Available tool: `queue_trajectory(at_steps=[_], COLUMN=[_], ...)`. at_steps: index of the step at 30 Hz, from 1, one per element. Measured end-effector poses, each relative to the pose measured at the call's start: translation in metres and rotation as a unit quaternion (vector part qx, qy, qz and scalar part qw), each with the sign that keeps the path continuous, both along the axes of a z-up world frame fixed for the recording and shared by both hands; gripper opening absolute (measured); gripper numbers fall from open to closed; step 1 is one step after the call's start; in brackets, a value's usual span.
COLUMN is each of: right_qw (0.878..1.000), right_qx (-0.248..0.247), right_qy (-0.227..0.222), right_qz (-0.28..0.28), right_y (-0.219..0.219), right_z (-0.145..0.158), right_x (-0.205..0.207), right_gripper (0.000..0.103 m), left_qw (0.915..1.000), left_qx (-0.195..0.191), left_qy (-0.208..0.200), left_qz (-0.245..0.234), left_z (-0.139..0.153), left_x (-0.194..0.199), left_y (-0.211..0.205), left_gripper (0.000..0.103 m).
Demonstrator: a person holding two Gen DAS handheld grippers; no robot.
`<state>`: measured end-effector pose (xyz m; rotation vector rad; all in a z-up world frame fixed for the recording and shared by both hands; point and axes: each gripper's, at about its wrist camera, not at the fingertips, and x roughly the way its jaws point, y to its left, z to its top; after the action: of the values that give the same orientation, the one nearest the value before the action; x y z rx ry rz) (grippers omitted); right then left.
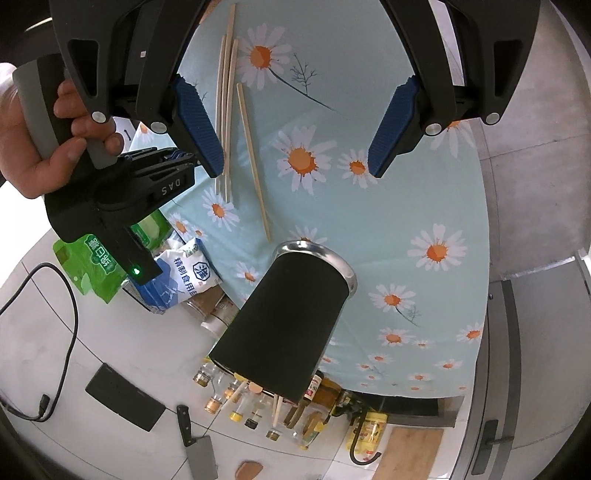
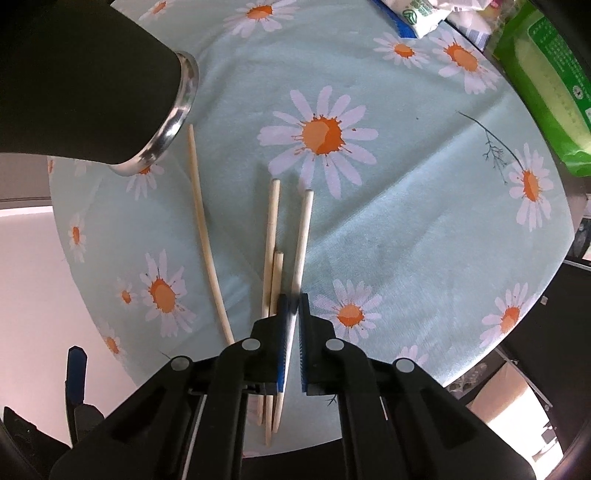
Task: Organize utensils
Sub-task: 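Grasp a wooden chopstick with the right tool, then grasp another chopstick with the left tool while the right tool holds its chopstick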
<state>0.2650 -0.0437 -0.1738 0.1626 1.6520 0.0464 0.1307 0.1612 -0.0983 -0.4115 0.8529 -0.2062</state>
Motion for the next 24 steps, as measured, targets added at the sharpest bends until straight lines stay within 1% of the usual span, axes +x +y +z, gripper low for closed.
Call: queue_trajectory(at_steps=[3,5,8,11,13,20,24], right_qw=[1.000,1.000,0.999,0.999,0.999,0.999,0.999], right_qx=[-0.021,-0.025,-0.028,-0.035,-0.027,0.004,0.024], right_qy=[-0.010,-0.013,-0.015,-0.027,-0.028,-0.030,-0.033], right_qz=[0.012,0.011,0.009,0.026,0.028,0.015,0.017], right_y=[0.015,0.019,0.022,0.025,0.025,0.002,-0.009], right_z=[0.000,0.000,0.001,0.002,0.001,0.003,0.009], right_x=[-0.002,-0.005,-0.008,-0.012,-0.014,-0.017,-0.016], right_gripper=[0.005,0.005,0.005,0.005,0.005,0.005,0.005], left_qw=[1.0000,1.0000,0.9999,0.9998,0.9999,0.9998,0.9994], left_qx=[-0.001,0.002,-0.006,0.000,0.000,0.020,0.029], left_qy=[-0.001,-0.006,-0.006,-0.013,-0.010,0.004,0.014], left_qz=[-0.004,0.000,0.006,0.011,0.009,-0.003,-0.009], left_z=[-0.002,-0.001,-0.002,0.001,0.001,0.001,0.000], left_x=[0.000,0.001,0.003,0.004,0.006,0.011,0.019], left_y=[-0.001,0.000,0.003,0.001,0.000,-0.014,-0.022], left_gripper=[0.078,0.078,0.078,0.078,0.078,0.078,0.078])
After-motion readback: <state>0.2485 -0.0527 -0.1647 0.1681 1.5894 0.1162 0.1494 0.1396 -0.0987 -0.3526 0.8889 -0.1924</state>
